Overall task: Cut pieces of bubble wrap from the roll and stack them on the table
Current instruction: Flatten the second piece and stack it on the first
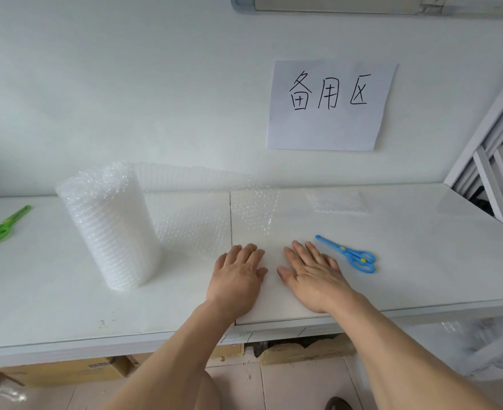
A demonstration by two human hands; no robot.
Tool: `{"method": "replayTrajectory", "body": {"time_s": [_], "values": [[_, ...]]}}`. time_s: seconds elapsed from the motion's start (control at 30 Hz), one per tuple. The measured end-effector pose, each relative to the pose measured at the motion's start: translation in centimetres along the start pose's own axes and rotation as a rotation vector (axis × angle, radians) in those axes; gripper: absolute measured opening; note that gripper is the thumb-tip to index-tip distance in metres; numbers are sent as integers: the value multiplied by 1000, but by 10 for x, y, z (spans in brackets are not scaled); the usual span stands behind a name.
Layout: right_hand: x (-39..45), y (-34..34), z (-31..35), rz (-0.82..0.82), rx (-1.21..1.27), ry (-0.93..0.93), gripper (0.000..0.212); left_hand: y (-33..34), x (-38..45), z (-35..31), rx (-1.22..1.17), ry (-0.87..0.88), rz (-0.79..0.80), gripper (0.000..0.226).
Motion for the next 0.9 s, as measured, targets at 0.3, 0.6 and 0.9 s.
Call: {"method": "replayTrajectory", "body": {"time_s": [0.3,0.6,0.9], "values": [[-5,-3,-8,19,43,112,67,-5,-2,4,28,-45,161,57],[-14,2,-10,-98,85,192,73,-2,-4,2,39,-114,167,61],[-29,-23,-6,-126,406,526,48,1,-7,2,34,-100,90,60]]}}
Point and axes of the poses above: each hand's wrist, its own x-axis towards the middle knuckle, its own y-axis out of the palm, z = x × y, the point moved 1 cm from there along x, towards the middle knuckle, and after that the axes turned 9 degrees about y, right-handed, at the moved point
